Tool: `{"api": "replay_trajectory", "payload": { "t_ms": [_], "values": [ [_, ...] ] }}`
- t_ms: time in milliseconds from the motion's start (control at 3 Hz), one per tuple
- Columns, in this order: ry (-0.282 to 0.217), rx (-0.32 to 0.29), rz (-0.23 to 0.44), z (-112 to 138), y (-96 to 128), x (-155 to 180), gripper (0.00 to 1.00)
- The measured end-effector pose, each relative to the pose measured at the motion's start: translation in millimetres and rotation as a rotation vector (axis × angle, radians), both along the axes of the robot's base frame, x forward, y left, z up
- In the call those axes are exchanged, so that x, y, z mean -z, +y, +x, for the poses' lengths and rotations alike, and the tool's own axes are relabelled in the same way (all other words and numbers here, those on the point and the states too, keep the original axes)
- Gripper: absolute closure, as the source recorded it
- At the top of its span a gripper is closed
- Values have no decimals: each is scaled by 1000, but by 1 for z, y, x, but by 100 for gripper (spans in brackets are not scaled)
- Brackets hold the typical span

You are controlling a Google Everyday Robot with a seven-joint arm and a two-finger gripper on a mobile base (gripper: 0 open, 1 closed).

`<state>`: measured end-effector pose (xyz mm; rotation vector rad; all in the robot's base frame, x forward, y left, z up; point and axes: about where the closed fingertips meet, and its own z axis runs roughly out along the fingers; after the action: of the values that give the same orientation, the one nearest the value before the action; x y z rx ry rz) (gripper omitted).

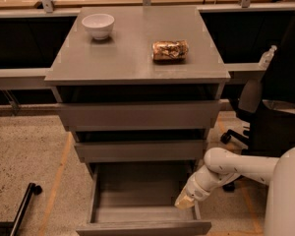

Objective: Close bottom drawer

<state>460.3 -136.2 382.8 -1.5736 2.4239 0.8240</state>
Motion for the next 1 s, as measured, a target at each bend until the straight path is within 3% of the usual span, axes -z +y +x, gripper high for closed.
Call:
{"api": "replay_trajectory", "payload": {
  "t_ms": [667,1000],
  "values": [
    [83,-40,170,-19,5,61,100],
    [117,-50,212,-32,2,98,100]
  ]
}}
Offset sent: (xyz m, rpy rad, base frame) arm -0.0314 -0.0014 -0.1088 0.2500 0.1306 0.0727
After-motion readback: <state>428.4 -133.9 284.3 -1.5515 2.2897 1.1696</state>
